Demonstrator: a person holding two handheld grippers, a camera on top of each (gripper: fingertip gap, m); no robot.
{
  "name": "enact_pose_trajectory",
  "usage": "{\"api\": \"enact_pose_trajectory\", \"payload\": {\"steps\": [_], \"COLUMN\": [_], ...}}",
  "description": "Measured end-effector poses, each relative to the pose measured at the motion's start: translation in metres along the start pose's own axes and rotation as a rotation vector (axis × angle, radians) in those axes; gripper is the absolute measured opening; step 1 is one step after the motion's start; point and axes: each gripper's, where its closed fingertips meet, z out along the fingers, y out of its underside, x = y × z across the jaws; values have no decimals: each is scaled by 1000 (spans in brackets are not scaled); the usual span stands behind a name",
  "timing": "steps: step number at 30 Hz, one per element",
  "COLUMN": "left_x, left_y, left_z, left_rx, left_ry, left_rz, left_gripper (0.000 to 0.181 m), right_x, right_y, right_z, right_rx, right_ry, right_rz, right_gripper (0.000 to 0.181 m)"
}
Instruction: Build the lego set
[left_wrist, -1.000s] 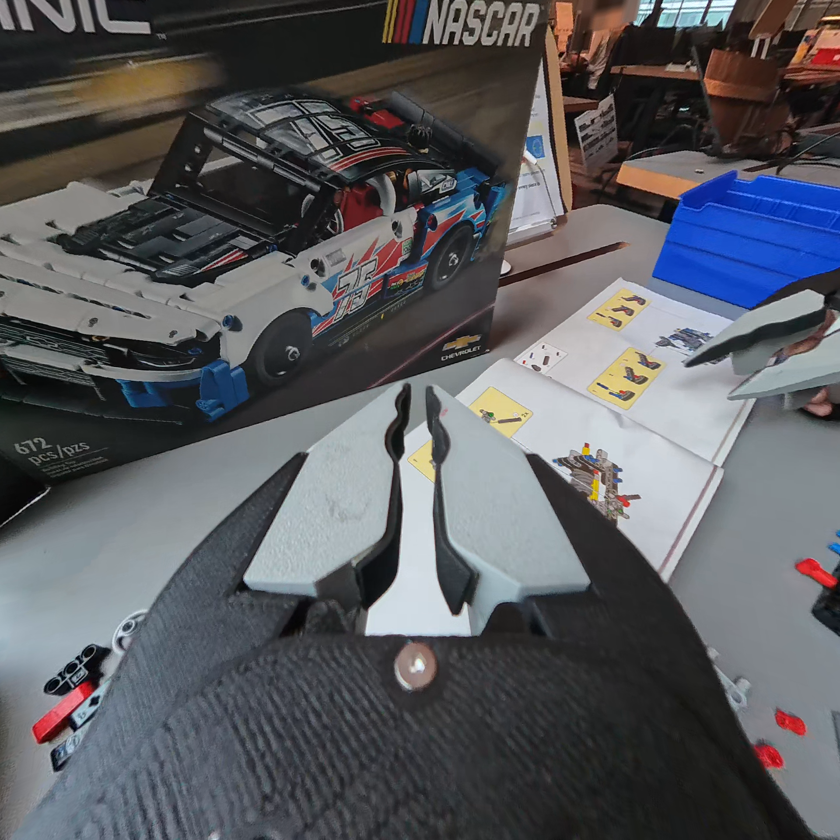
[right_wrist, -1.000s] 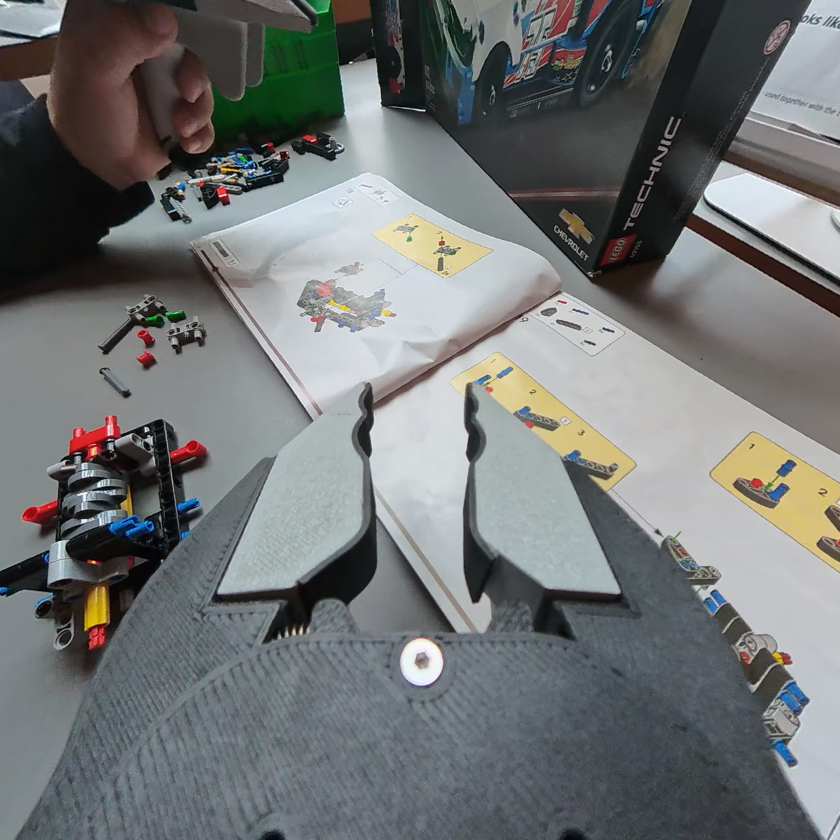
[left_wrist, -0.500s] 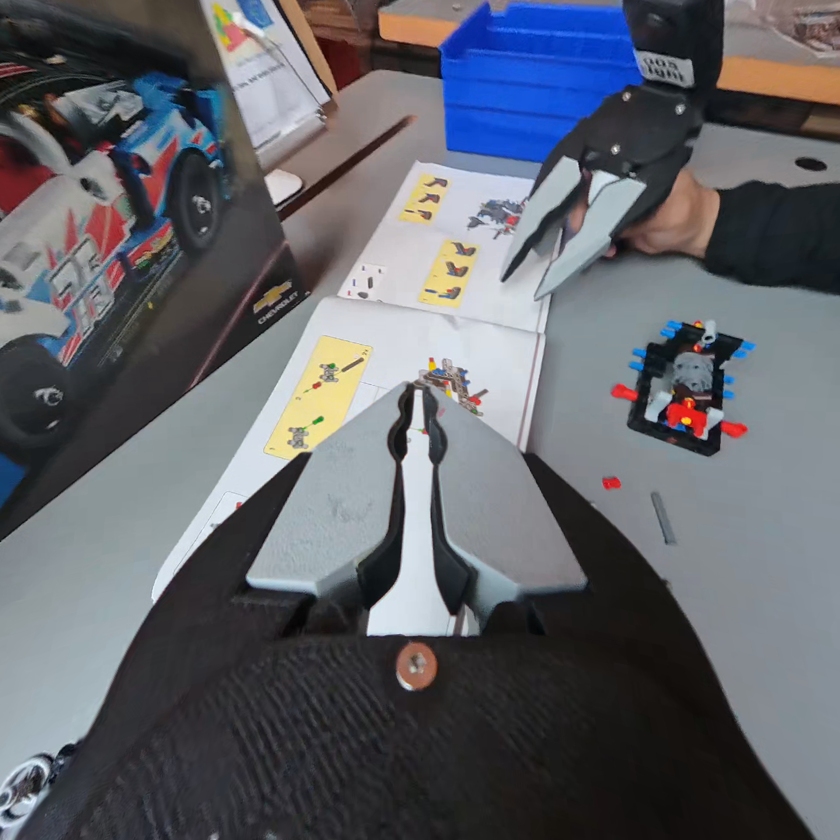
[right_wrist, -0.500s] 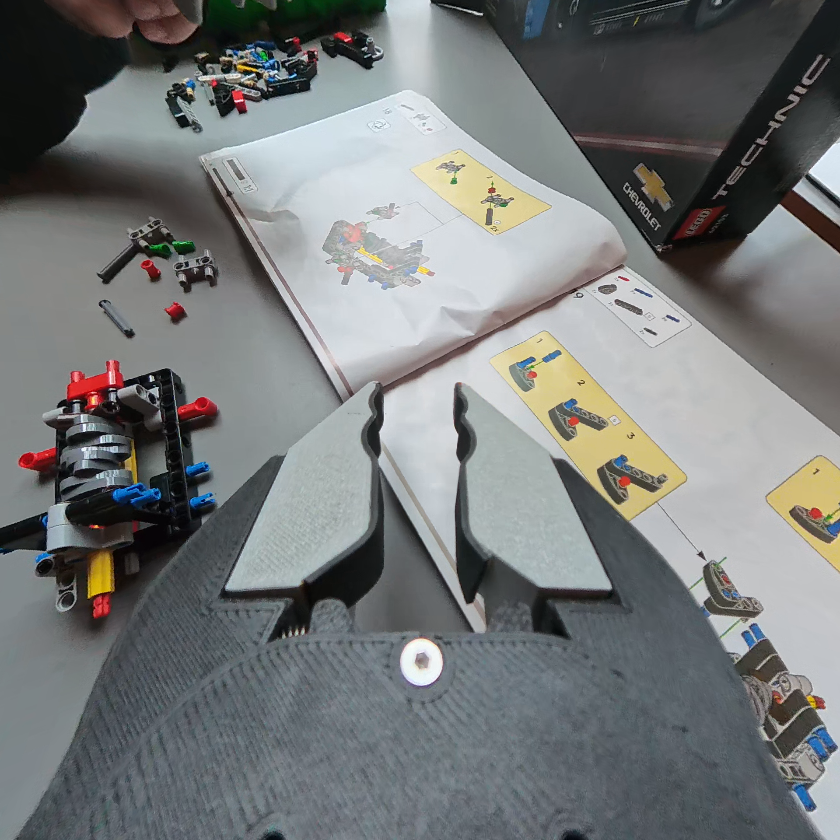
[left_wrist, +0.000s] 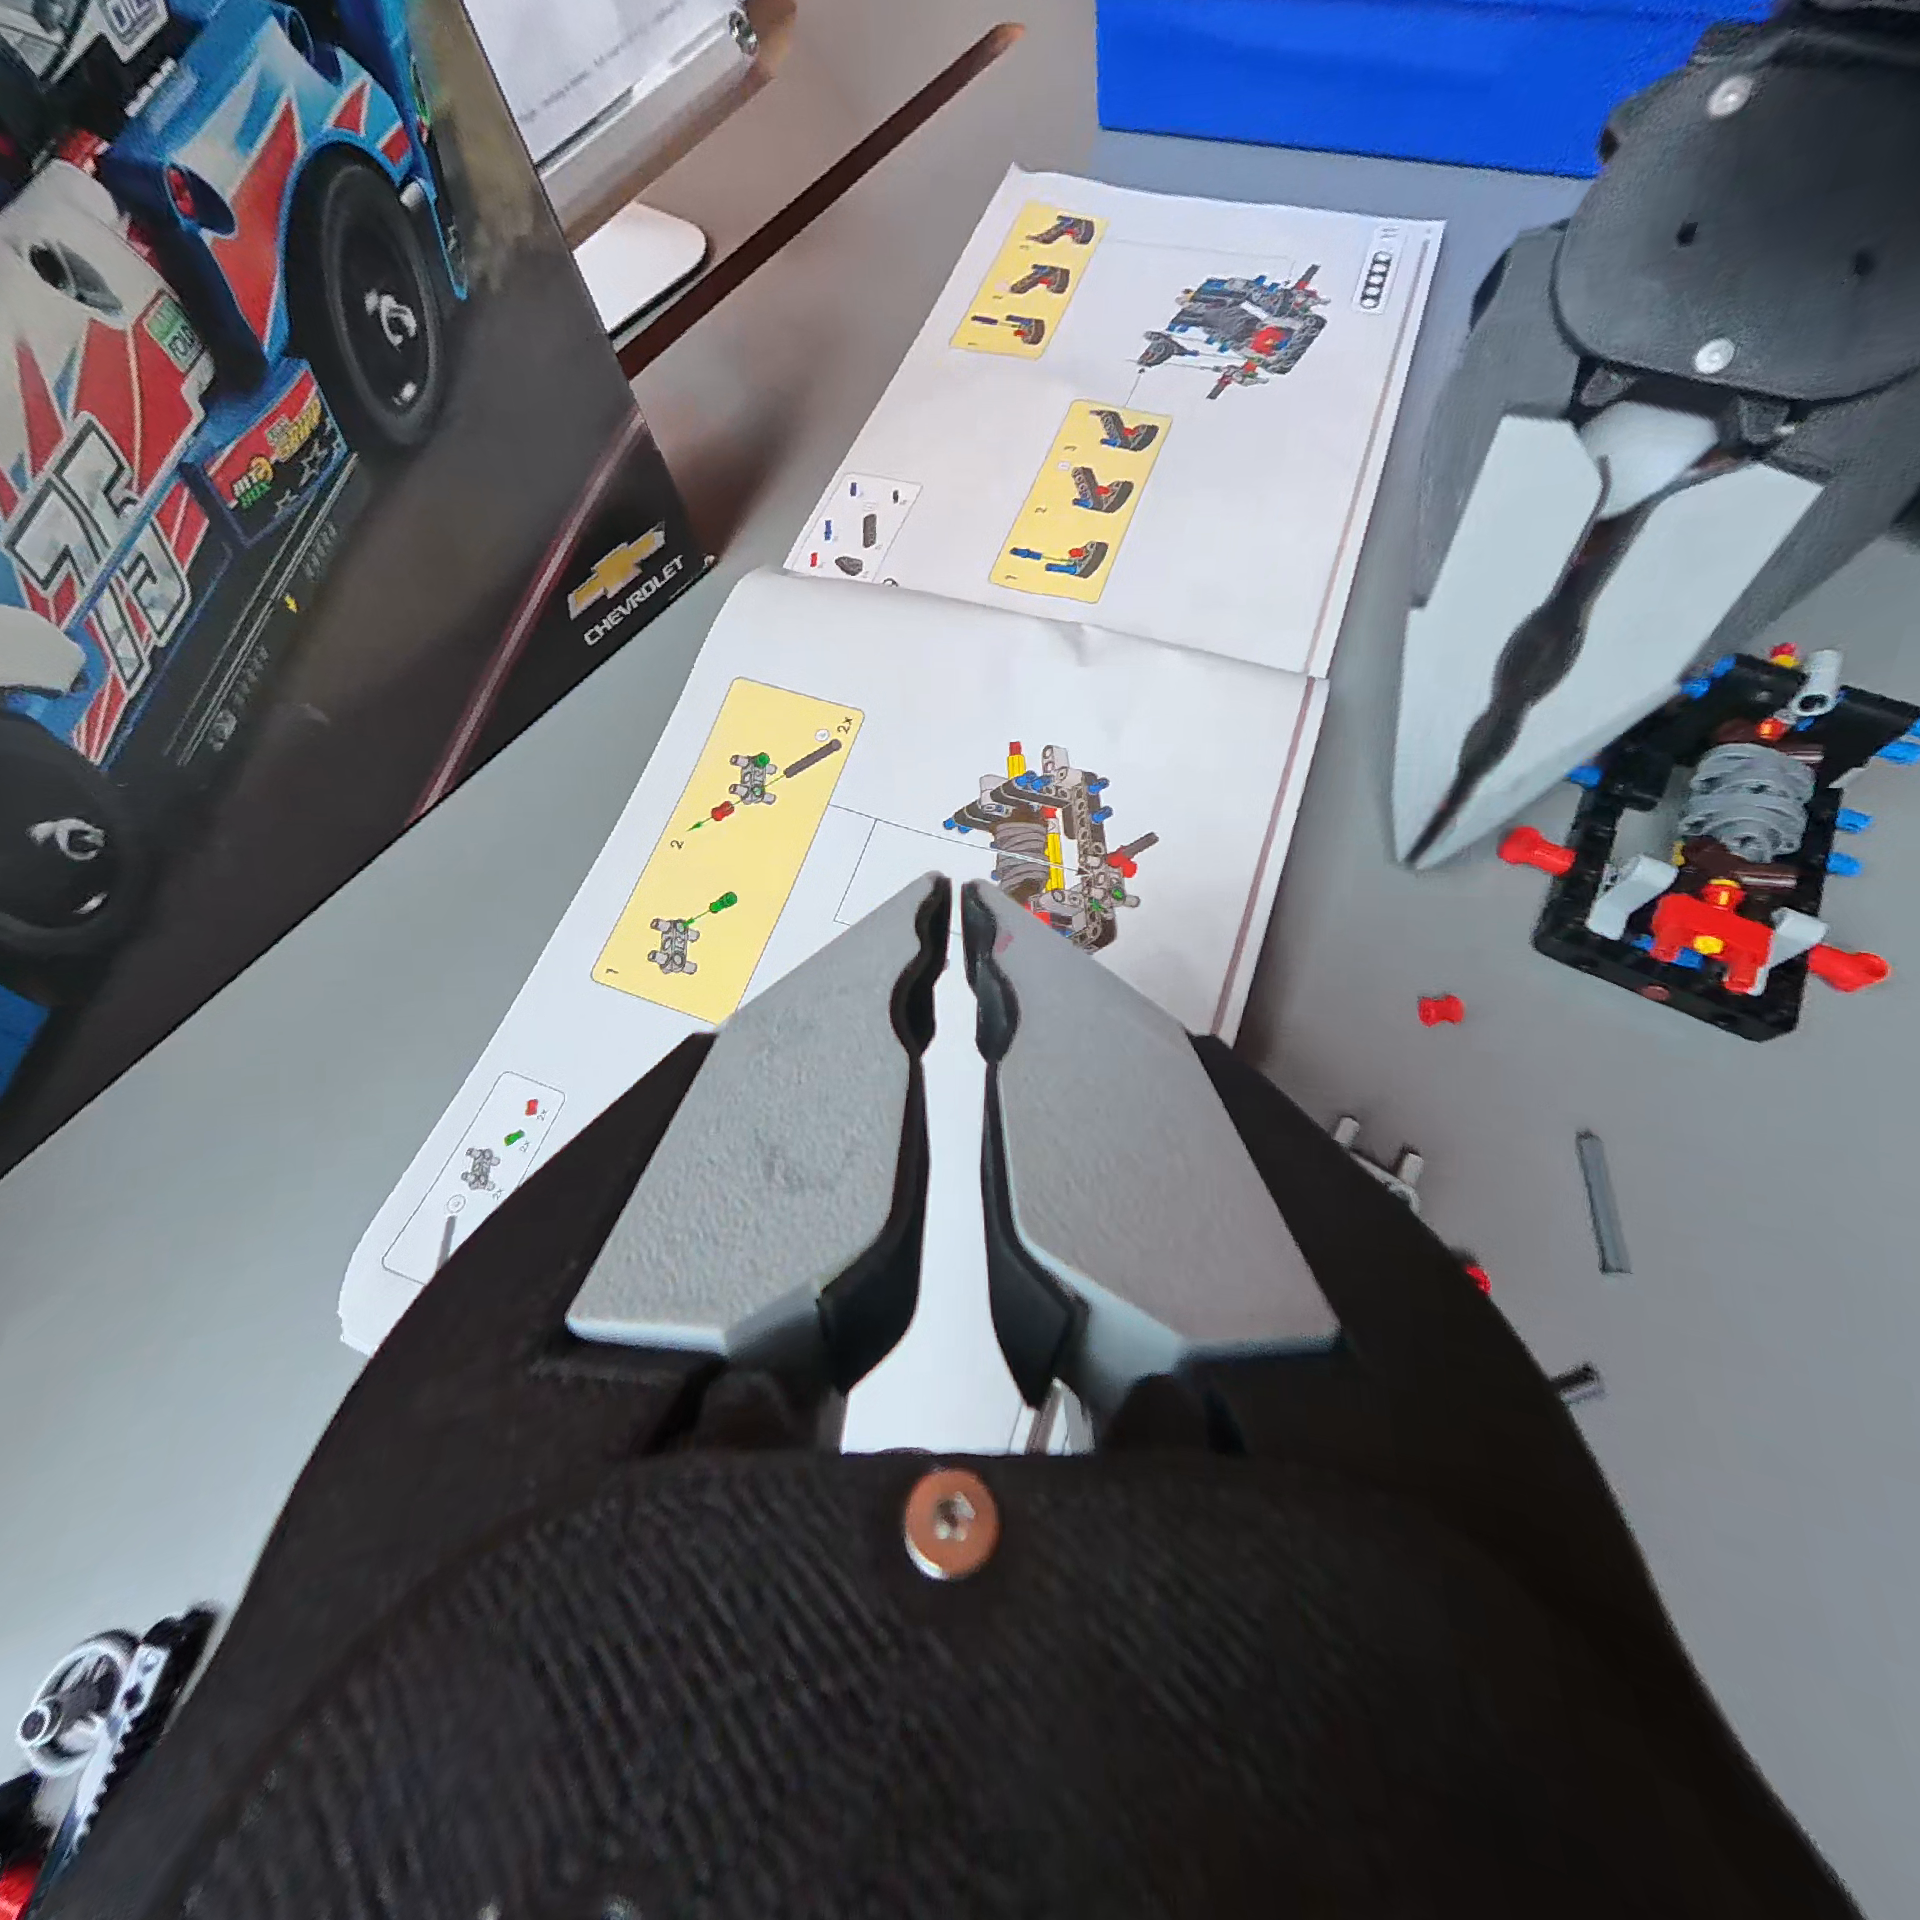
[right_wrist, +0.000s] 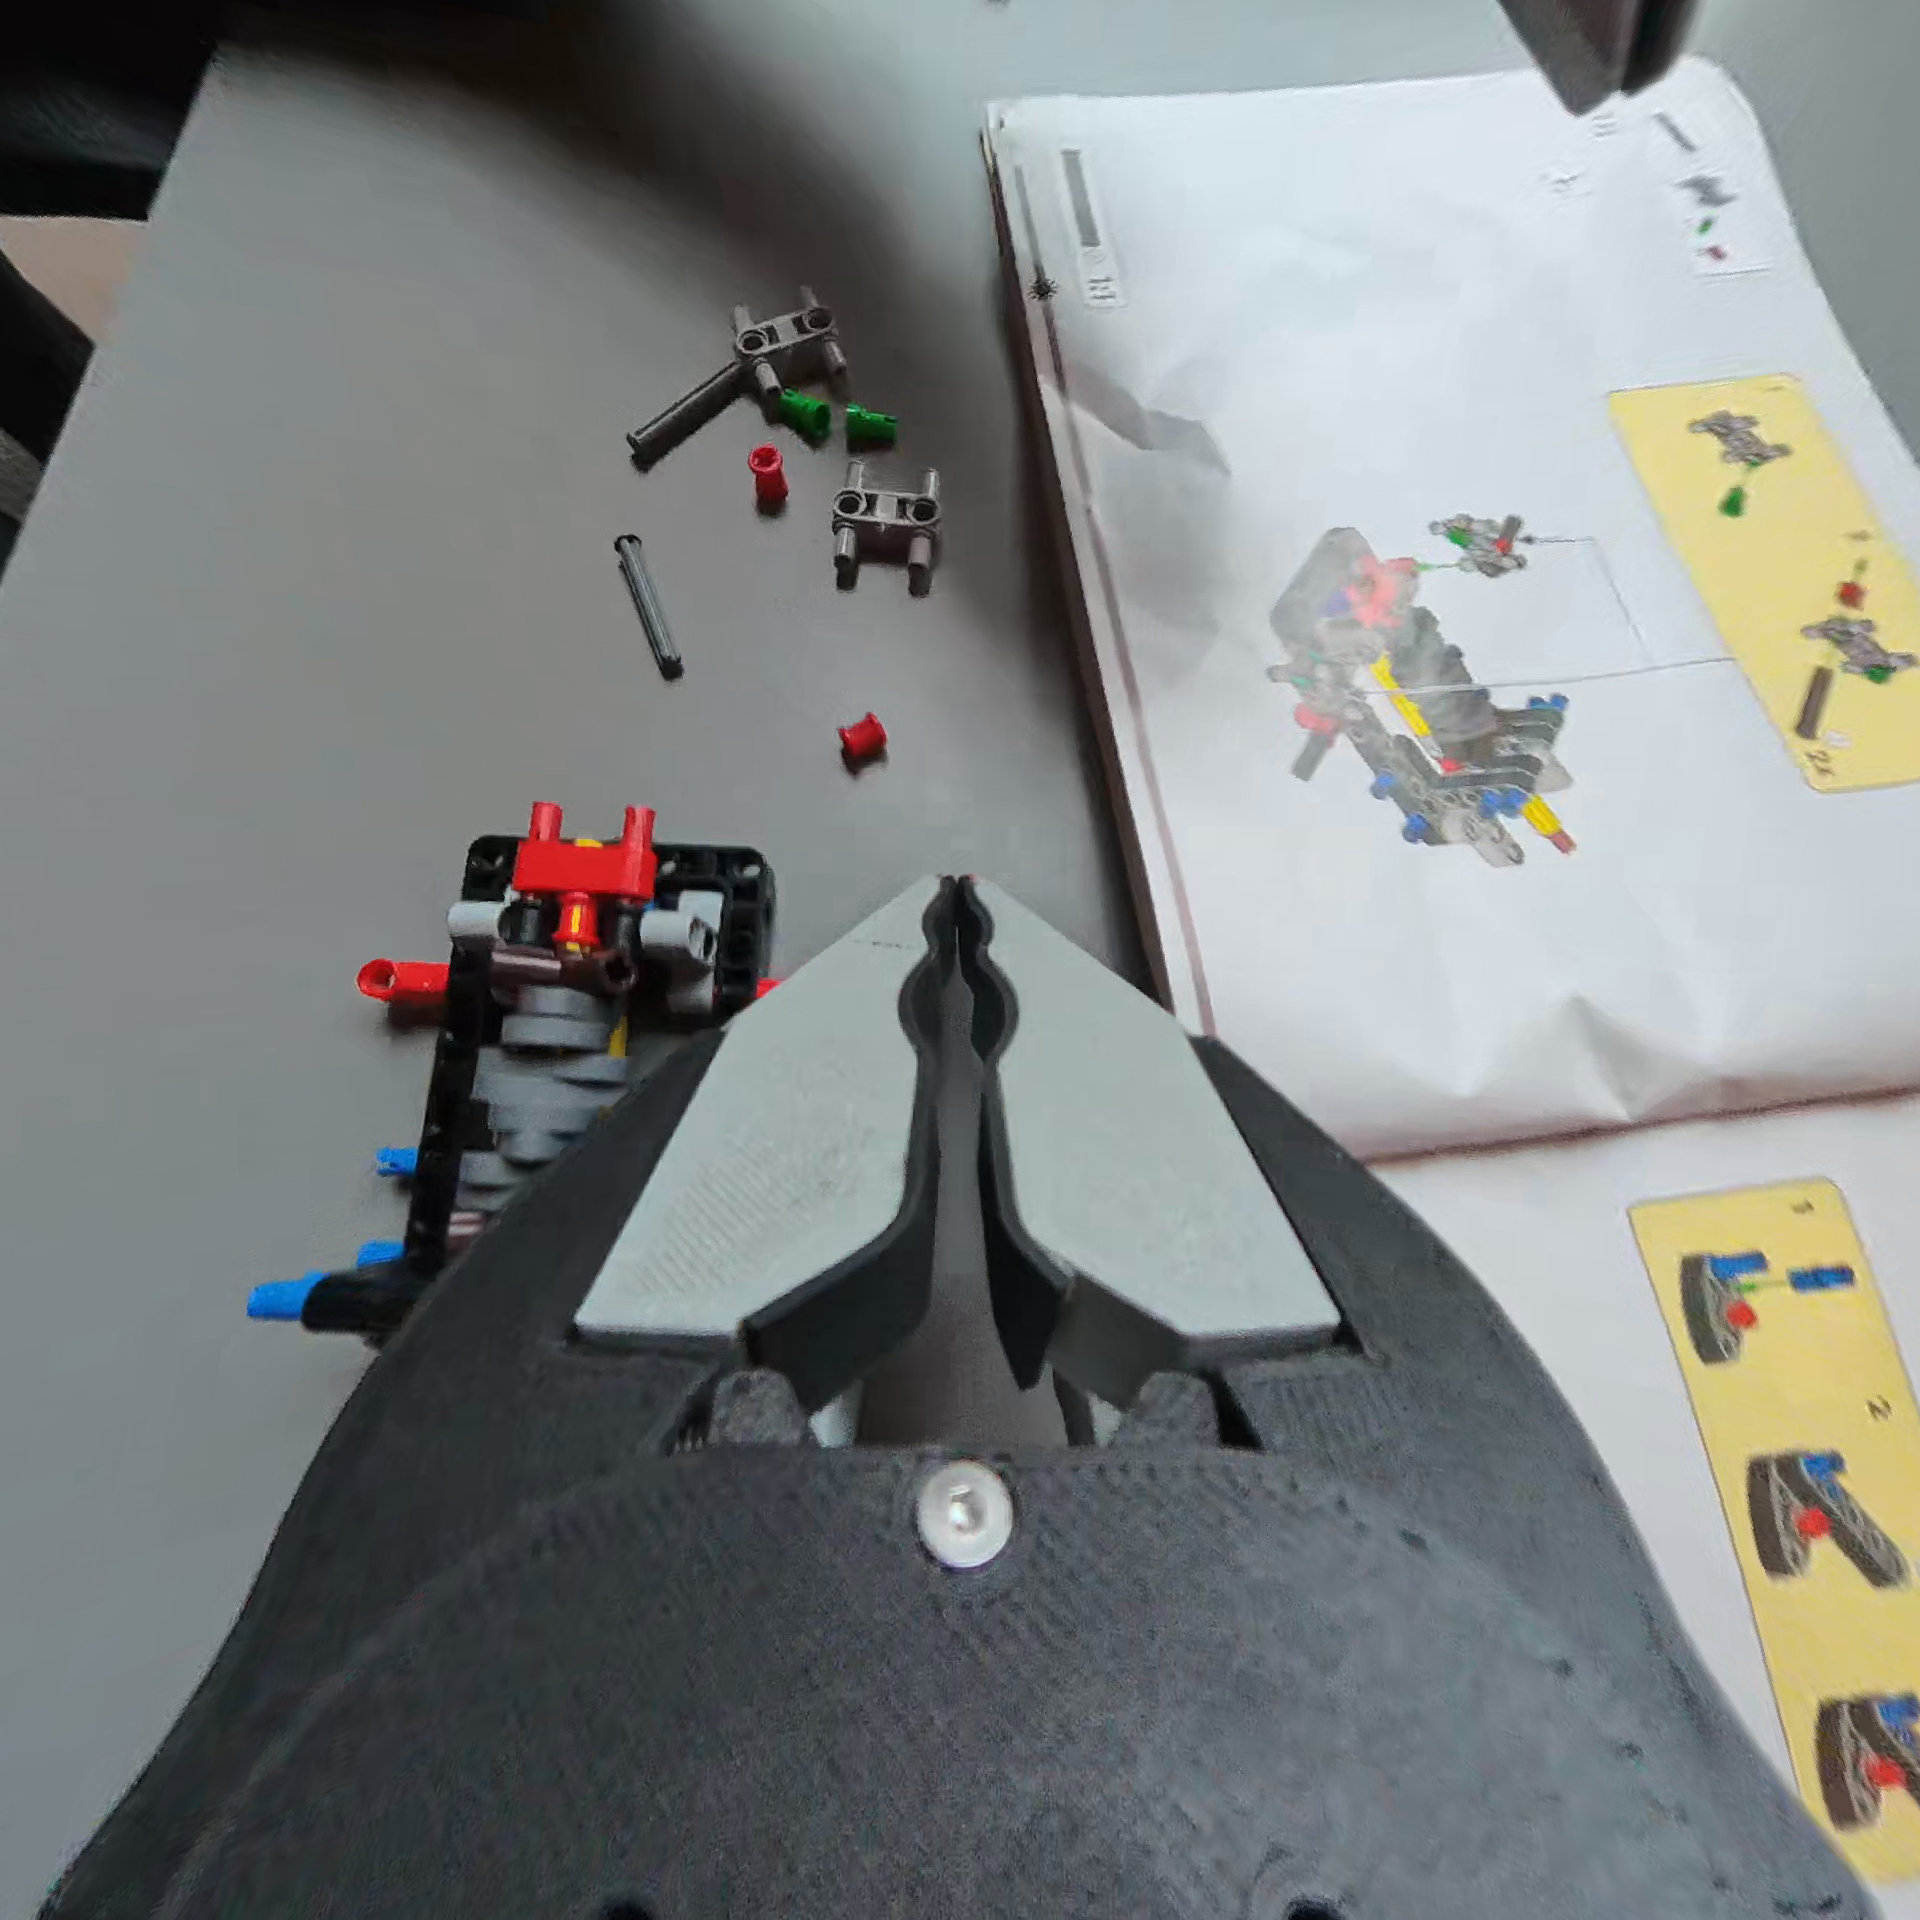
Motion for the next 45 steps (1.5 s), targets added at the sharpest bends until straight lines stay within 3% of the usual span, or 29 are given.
{"api": "enact_pose_trajectory", "payload": {"steps": [4,12,19,25,30,31,35,39,45], "left_x": [1,4,2,5,26,37,77,97,97], "left_y": [1,3,6,4,9,12,25,45,53], "left_z": [1,3,5,3,2,1,0,5,11], "left_rx": [-7,-16,-32,-32,-63,-79,-145,-232,-272], "left_ry": [5,9,3,9,146,206,388,429,423], "left_rz": [-1,9,6,22,32,44,133,266,275], "left_gripper": [0,0,0,0,1,1,4,3,4], "right_x": [-13,-19,-7,-9,-11,-12,-13,-13,-12], "right_y": [-18,-15,-26,-26,-21,-21,-20,-20,-29], "right_z": [11,24,16,27,30,30,31,29,31], "right_rx": [-3,-44,-4,-49,-43,-46,-52,-40,-30], "right_ry": [-87,-134,-77,-90,-94,-92,-75,-81,-64], "right_rz": [-5,10,69,60,-6,-16,-45,-17,49], "right_gripper": [0,0,12,19,8,0,0,2,10]}}
